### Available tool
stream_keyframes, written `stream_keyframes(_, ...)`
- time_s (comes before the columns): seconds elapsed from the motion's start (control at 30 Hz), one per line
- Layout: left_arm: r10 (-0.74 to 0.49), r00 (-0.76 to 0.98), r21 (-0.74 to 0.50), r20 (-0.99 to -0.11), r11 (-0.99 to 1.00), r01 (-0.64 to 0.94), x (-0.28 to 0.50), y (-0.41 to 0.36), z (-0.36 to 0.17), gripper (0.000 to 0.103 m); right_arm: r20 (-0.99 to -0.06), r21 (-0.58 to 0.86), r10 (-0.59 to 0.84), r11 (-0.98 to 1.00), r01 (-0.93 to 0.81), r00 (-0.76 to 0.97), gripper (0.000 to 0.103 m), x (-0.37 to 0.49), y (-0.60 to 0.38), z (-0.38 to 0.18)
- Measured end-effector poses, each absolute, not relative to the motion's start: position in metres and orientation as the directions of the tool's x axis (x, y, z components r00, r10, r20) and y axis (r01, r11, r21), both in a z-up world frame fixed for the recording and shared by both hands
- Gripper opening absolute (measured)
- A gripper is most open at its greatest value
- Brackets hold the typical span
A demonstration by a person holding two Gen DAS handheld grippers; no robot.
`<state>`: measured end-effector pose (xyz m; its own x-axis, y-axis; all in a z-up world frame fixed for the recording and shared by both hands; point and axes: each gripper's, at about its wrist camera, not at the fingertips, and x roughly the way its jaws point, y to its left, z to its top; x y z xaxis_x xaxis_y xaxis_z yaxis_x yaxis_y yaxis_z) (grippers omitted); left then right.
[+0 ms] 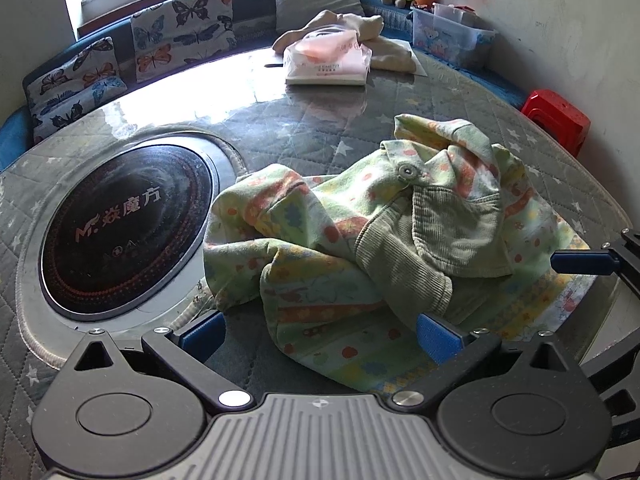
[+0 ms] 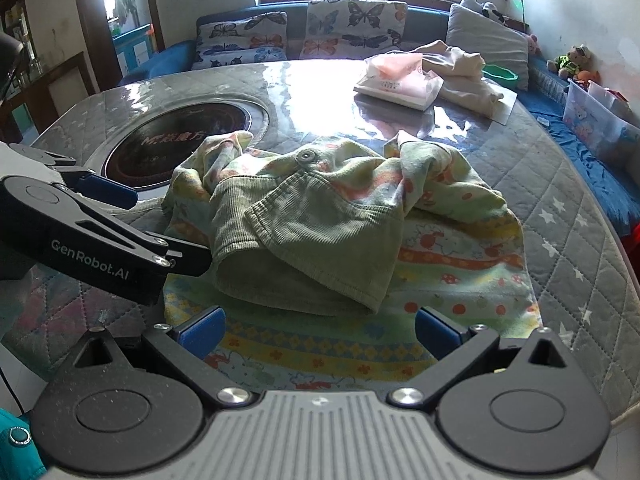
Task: Fold clothes
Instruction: 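Move both grippers over the crumpled pastel garment toward its edge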
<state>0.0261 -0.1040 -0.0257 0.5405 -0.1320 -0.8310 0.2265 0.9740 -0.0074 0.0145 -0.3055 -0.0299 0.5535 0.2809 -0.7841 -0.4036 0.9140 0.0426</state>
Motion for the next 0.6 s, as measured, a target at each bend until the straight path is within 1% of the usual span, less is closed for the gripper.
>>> stream_keyframes(0.13, -0.132, 0.532, -0.011, -0.836, 0.974, 0.225, 0.031, -0.103, -0.027, 0.103, -0.789, 0.038, 0.278, 0.912, -0.407, 0.548, 0.102, 0.021, -0.305, -0.032)
stream_keyframes(0.23, -0.132, 0.527, -0.014, -0.84, 0.975, 0.223, 0.035, -0.103, -0.028, 0.103, -0.792, 0.044, 0.283, 0.91, -0.412, 0.541, 0.1, 0.025, -0.305, -0.033)
stream_keyframes(0.6, -0.123, 0.498, -0.007, -0.858, 0.974, 0.228, 0.046, -0.107, -0.032, 0.103, -0.807, 0.062, 0.292, 0.906, -0.418, 0.513, 0.1, 0.034, -0.307, -0.039)
